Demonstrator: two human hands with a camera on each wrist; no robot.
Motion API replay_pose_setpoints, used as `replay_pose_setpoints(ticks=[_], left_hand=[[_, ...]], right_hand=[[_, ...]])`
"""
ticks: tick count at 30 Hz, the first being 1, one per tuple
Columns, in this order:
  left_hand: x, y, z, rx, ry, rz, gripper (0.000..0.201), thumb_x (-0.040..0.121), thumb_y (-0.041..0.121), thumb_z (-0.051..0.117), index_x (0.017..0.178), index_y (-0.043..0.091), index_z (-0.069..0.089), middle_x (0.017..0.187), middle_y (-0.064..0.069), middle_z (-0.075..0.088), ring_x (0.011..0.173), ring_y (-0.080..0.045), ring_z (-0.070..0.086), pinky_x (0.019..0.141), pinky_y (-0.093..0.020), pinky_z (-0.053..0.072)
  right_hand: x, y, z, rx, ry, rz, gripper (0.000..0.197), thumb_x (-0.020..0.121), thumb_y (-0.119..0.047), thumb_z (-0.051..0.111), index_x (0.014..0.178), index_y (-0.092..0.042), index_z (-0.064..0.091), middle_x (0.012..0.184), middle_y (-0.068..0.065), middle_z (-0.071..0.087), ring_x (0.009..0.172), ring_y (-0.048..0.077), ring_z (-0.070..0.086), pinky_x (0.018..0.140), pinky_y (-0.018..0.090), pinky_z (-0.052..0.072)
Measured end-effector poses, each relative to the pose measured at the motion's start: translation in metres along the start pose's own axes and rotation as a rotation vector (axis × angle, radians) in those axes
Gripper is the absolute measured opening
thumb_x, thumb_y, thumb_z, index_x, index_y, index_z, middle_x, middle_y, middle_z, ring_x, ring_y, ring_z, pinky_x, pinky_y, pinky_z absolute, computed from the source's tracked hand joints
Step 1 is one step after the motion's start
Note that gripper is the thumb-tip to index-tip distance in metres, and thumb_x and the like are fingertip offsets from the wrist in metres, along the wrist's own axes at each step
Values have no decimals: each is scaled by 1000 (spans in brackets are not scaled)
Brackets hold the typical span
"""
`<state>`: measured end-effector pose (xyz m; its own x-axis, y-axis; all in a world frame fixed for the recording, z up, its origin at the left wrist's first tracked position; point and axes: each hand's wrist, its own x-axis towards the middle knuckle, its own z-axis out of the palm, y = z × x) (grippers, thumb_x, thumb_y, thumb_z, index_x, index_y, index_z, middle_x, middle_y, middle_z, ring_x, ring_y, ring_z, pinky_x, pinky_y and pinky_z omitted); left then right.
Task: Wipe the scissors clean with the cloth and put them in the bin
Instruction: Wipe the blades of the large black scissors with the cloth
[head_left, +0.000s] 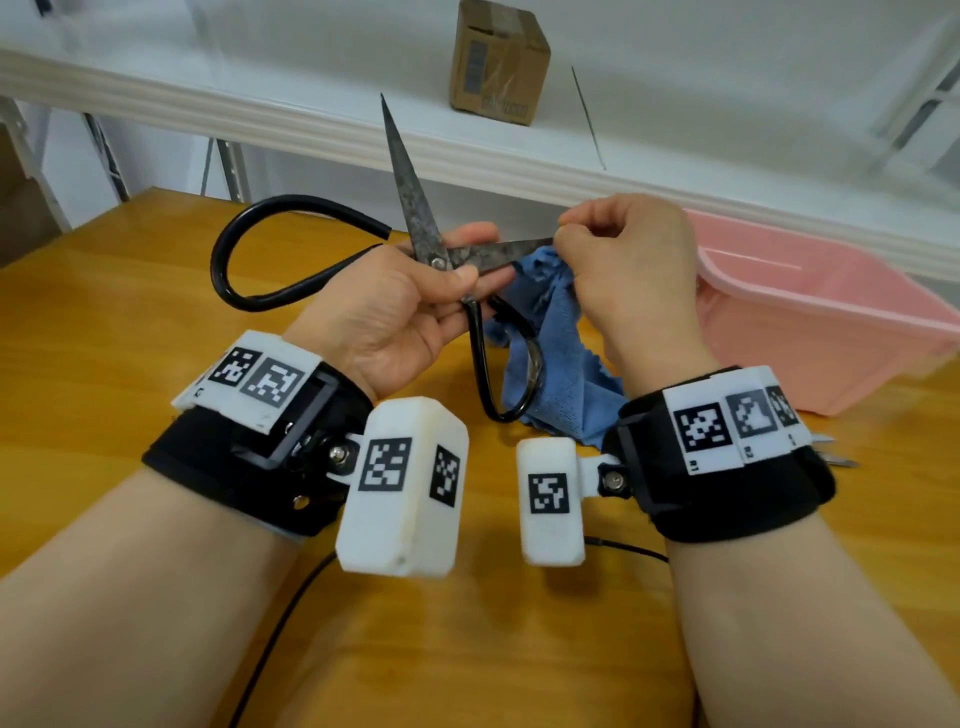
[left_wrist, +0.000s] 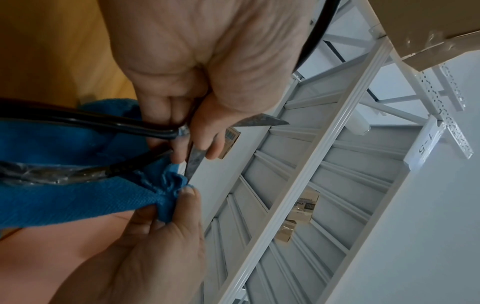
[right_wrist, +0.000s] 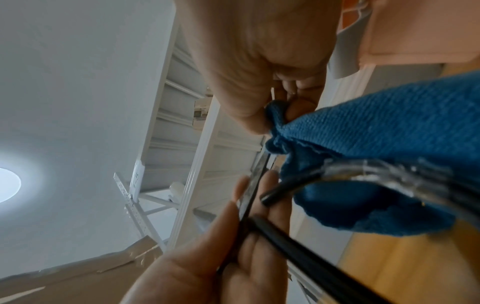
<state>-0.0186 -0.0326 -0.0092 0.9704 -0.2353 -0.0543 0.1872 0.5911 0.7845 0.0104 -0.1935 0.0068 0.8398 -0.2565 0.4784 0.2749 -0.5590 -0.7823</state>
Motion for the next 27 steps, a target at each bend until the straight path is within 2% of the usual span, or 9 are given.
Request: replay_pose_setpoints(ticks=[5, 8, 11, 14, 17, 20, 23, 27], left_hand=[[0, 2, 0, -52, -7, -23, 40, 94, -11, 38, 123, 3, 60, 116, -17, 70, 109, -22, 68, 95, -36, 53], [1, 5, -4, -95, 14, -32, 40, 93, -11, 38, 122, 4, 62, 115, -18, 70, 108, -22, 68, 93, -35, 53], [1, 5, -6, -144, 30, -44, 40, 94, -11, 37, 121, 3, 62, 114, -20, 69, 109, -24, 67, 99, -37, 51], [2, 3, -6, -167, 29, -51, 37, 94, -10, 36, 115, 3, 64, 111, -20, 70, 105, -23, 69, 98, -36, 51], [3, 3, -7, -150, 32, -52, 37, 95, -9, 36, 114, 5, 64, 111, -18, 71, 105, -22, 69, 99, -35, 51], [4, 3, -8, -138, 34, -57, 39, 93, -10, 38, 118, 5, 63, 110, -17, 72, 104, -20, 70, 94, -34, 53], [1, 1, -5, -88, 9, -73, 40, 92, -10, 39, 121, 6, 62, 111, -17, 71, 106, -20, 69, 89, -31, 55], [-1, -2, 1, -44, -17, -95, 38, 91, -10, 40, 117, 5, 63, 112, -18, 71, 105, -22, 69, 85, -32, 58]], right_hand=[[6, 3, -5, 122, -5, 35, 12, 81, -17, 69, 75, -27, 70, 77, -8, 72, 79, 13, 71, 78, 44, 61], [8, 2, -10, 239, -30, 77, 15, 84, -11, 70, 78, -25, 69, 79, -3, 72, 79, 16, 71, 74, 37, 61], [13, 2, -19, 319, -7, 120, 19, 87, -2, 65, 82, -20, 65, 84, 1, 69, 79, 17, 70, 68, 29, 58], [12, 4, -21, 394, -40, 173, 23, 86, 4, 64, 80, -18, 59, 87, 6, 65, 83, 24, 69, 70, 34, 60], [5, 1, -18, 531, -173, 224, 30, 85, 10, 65, 76, -15, 51, 81, 6, 56, 83, 26, 66, 76, 42, 61], [-1, -3, -10, 623, -284, 219, 35, 84, 13, 67, 73, -15, 47, 75, 6, 52, 80, 29, 64, 77, 45, 60], [-6, -3, 0, 581, -248, 195, 39, 81, 13, 68, 69, -16, 45, 70, 5, 48, 75, 27, 58, 78, 52, 59], [-5, 5, 0, 593, -147, 199, 47, 78, 19, 64, 66, -19, 39, 66, 2, 41, 65, 18, 48, 61, 34, 53]])
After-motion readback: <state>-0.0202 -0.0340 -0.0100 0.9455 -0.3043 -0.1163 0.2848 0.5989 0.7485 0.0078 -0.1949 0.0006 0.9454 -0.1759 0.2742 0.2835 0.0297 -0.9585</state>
